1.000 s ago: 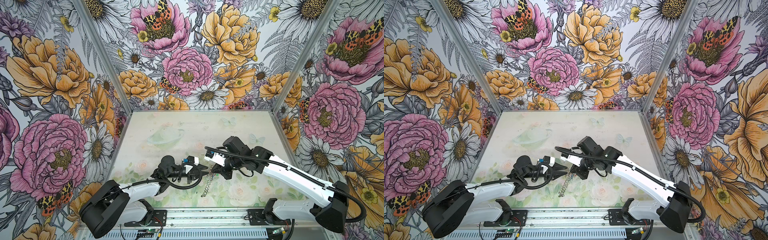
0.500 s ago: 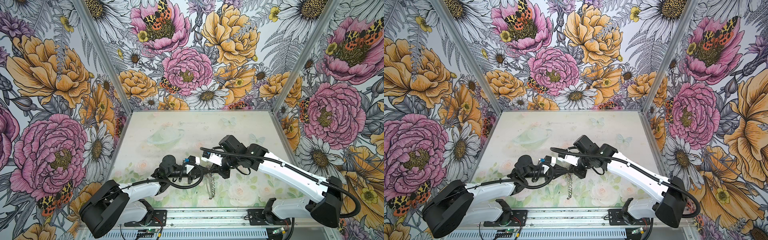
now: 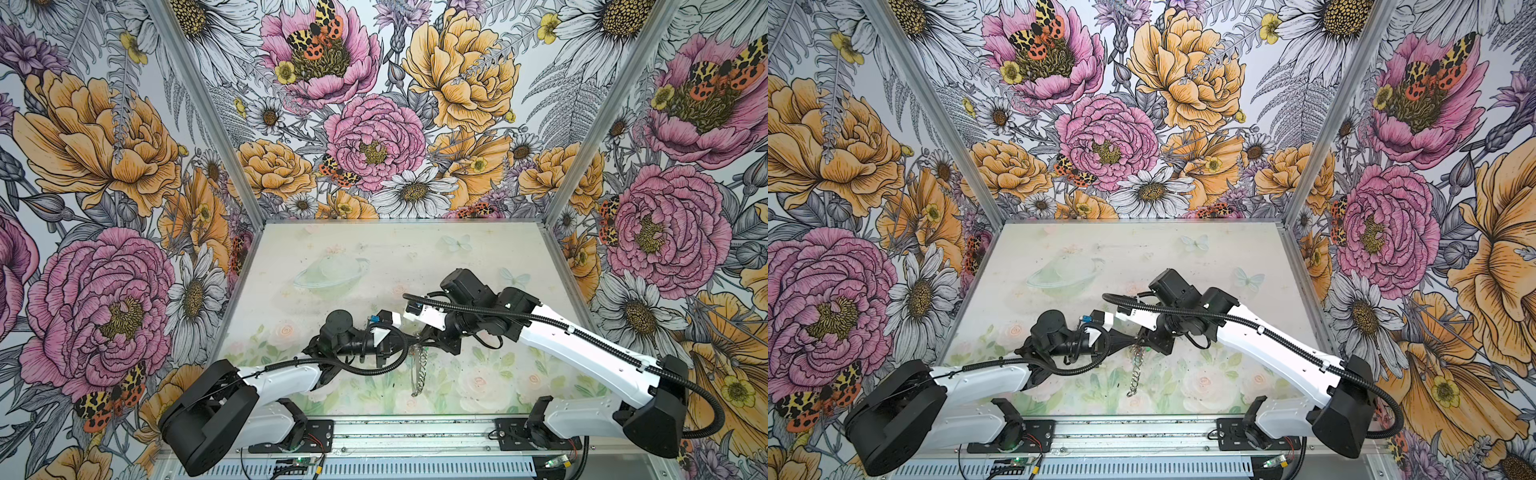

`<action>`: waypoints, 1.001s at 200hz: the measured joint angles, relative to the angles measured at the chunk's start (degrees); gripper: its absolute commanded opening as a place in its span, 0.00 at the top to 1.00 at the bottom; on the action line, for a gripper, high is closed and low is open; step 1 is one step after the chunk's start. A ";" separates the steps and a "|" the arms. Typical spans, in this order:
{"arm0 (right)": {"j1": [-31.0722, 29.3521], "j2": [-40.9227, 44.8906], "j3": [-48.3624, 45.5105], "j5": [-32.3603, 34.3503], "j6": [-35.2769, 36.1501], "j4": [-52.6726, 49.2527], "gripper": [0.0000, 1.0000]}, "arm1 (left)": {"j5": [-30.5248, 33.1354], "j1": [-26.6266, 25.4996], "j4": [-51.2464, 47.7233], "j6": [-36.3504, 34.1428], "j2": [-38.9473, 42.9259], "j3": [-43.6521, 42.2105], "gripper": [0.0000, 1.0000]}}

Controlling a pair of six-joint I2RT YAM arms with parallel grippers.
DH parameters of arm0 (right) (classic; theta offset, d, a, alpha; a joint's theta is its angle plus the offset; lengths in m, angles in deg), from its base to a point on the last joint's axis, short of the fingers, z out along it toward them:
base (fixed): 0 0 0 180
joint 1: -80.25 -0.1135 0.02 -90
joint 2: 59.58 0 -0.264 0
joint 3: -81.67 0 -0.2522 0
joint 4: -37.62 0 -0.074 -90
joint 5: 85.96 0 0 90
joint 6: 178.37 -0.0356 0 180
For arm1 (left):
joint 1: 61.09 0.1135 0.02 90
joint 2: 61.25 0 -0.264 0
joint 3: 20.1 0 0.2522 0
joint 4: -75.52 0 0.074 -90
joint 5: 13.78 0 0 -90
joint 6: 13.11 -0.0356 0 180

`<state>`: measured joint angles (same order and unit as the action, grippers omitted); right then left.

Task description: Put the keys on the keyring

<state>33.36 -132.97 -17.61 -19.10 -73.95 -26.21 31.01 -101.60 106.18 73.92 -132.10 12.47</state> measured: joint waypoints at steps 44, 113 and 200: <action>1.11 4.11 -4.33 -0.96 -2.99 2.29 0.78 | 0.28 0.02 1.31 0.15 0.02 -0.35 1.00; 1.11 4.92 -7.23 -1.73 -6.25 5.07 0.86 | -0.48 0.66 5.75 2.84 -0.87 -0.44 1.00; 2.36 5.09 -7.26 -2.67 -7.54 6.25 0.94 | -2.43 1.66 9.68 4.63 -1.77 -0.76 1.00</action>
<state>35.72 -127.88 -24.87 -21.76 -81.49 -19.96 28.58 -99.94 115.86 78.56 -133.87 11.70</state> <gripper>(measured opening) 0.065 0.049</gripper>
